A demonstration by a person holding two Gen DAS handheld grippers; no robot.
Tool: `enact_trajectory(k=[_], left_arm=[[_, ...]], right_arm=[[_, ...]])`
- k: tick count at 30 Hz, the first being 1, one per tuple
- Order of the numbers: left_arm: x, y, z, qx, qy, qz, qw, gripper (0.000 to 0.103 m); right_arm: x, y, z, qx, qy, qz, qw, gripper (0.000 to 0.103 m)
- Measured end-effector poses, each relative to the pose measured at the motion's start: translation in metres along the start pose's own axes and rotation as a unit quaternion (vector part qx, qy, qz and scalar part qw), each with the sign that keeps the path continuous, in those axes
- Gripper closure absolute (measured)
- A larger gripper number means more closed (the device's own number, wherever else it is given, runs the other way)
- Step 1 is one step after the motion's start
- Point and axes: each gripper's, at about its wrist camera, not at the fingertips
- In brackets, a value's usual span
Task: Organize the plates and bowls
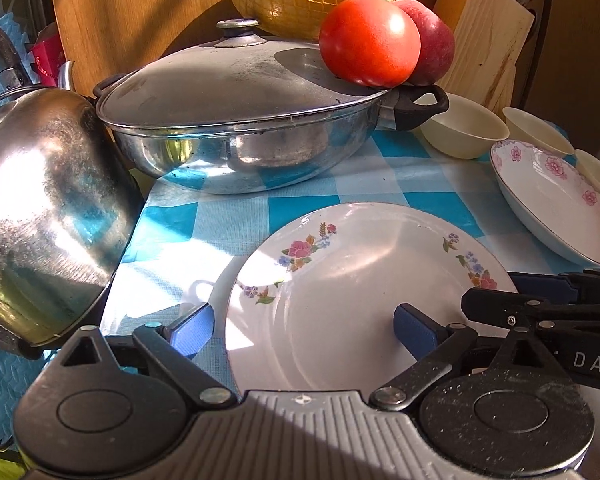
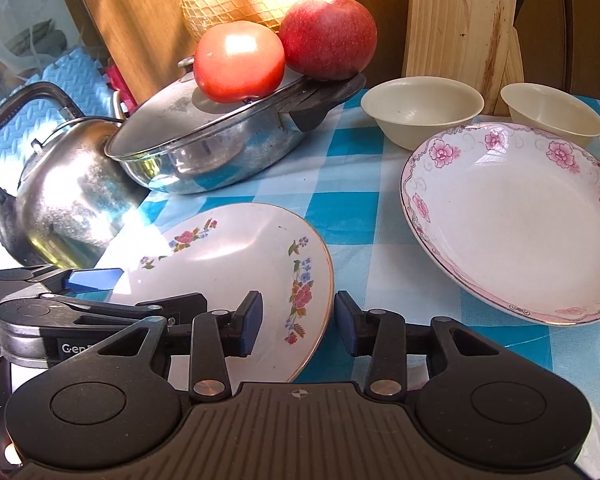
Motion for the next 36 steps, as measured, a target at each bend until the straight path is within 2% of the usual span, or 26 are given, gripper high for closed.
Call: enact_trajectory(k=[4,8,11,24,32,36], left_arm=[[-0.003,0.011,-0.001,0.022,0.008,-0.009,0.9997,0.015],[-0.004,0.011,-0.003,0.014,0.002,-0.015,0.9998,0.018],[-0.007,0.01,-0.003,0.003,-0.001,-0.018,0.9998,0.018],[-0.024,0.017,-0.005,0.004,0.015,-0.024,0.9996,0.018],[-0.023,0.02,-0.004,0.011,0.013,-0.024,0.9996,0.019],[-0.015,0.021,0.0,0.02,-0.002,-0.027,0.9994,0.02]], right_arm=[[0.001,0.0,-0.001,-0.009,0.002,0.003,1.0,0.056],[0.0,0.002,-0.001,-0.002,0.003,0.004,1.0,0.064],[-0.001,0.004,-0.002,0.007,0.001,0.001,1.0,0.065],[-0.019,0.001,-0.006,0.024,0.024,-0.012,0.999,0.066],[-0.025,0.004,-0.005,0.035,0.027,-0.008,0.999,0.068],[-0.023,0.005,-0.005,0.038,0.02,-0.003,0.999,0.07]])
Point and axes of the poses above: each gripper's, at about its wrist camera, not at the fingertips, and x roughly the way its jaws point, y to its right, z to its underside, and after that the axes turned 2 degrees about x, right-handed
